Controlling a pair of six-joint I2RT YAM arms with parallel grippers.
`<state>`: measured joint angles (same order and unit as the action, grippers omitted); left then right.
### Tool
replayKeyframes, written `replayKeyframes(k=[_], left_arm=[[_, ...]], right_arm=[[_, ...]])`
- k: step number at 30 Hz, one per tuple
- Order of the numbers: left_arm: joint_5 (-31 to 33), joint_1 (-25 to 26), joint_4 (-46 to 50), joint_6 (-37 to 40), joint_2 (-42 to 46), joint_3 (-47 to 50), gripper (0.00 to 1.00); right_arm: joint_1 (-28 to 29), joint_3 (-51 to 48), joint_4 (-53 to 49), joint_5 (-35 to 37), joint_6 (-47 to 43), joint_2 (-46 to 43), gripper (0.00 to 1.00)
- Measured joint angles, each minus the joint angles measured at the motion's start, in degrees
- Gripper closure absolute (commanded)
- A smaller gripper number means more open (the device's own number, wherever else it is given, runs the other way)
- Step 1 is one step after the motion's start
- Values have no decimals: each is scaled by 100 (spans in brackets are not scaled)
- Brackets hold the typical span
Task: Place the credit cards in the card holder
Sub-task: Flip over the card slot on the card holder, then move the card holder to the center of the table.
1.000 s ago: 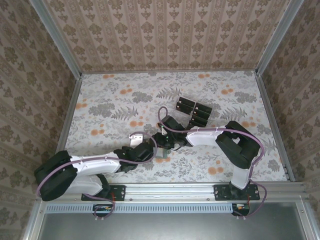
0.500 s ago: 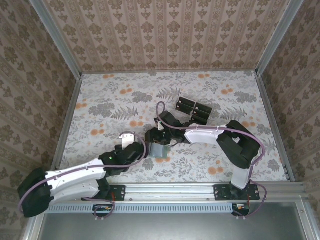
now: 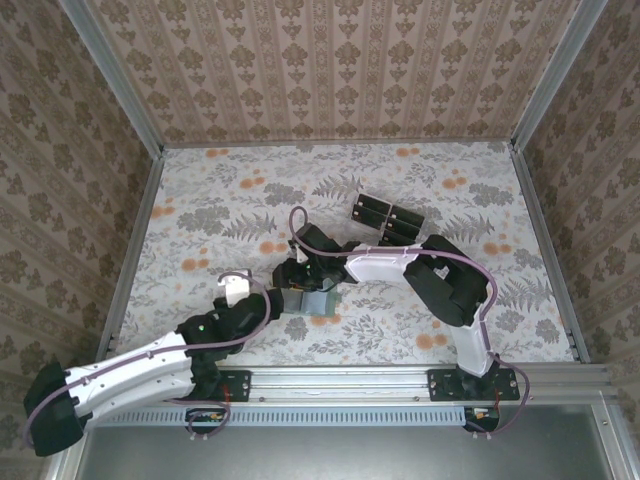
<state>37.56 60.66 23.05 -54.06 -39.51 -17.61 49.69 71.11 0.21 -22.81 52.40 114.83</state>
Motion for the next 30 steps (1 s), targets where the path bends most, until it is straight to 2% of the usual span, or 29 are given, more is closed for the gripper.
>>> replayKeyframes(k=[11, 22, 30], left_arm=[[-24, -192, 59, -85, -157, 50, 0], [-160, -431, 61, -87, -557, 24, 0], [-256, -509, 74, -85, -649, -79, 0]], right_arm=[[68, -603, -164, 55, -146, -1161, 51], [210, -1233, -42, 160, -129, -942, 53], [-39, -1397, -267, 306, -385, -933, 53]])
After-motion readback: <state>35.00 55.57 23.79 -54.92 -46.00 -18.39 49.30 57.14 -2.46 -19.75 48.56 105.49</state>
